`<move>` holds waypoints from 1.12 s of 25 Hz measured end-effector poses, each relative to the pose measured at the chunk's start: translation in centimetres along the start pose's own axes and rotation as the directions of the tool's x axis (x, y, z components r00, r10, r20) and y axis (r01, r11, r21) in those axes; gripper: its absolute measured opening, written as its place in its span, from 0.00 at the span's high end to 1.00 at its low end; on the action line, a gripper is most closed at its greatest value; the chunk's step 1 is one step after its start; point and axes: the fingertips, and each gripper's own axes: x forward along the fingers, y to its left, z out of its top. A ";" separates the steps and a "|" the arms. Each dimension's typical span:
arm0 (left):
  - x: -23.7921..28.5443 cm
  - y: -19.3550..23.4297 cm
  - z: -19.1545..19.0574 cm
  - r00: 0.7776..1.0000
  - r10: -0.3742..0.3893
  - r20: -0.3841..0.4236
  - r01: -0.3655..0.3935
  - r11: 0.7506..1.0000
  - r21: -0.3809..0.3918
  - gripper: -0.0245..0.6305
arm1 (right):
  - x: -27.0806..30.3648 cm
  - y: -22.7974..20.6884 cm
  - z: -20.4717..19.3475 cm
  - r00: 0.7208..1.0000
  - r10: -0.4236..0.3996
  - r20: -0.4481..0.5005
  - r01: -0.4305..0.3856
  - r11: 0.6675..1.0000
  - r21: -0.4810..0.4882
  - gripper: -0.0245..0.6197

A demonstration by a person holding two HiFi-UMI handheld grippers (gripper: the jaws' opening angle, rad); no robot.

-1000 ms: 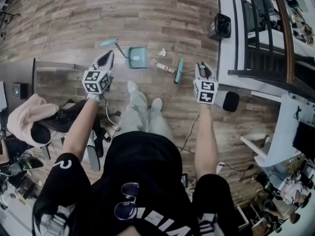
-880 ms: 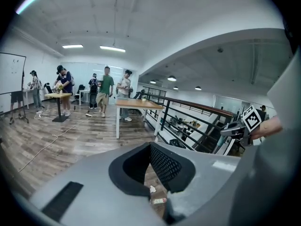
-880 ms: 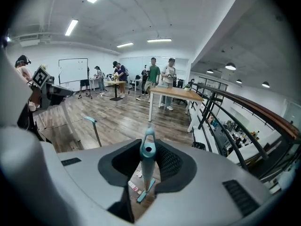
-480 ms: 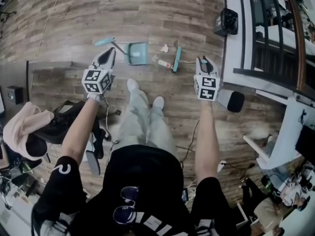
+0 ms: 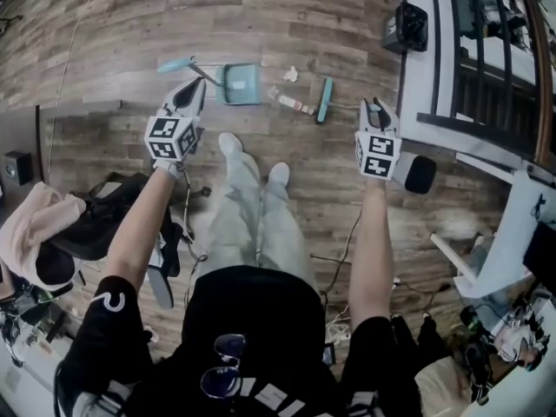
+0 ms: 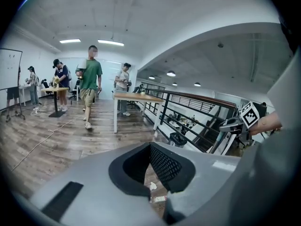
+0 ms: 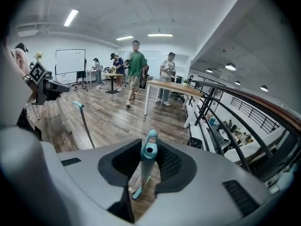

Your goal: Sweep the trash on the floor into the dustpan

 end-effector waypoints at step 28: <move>1.6 9.1 -4.2 1.000 -0.004 -0.018 0.003 0.997 -0.073 0.96 | 11.6 18.6 3.0 0.972 0.218 0.087 -0.224 0.972 0.068 0.81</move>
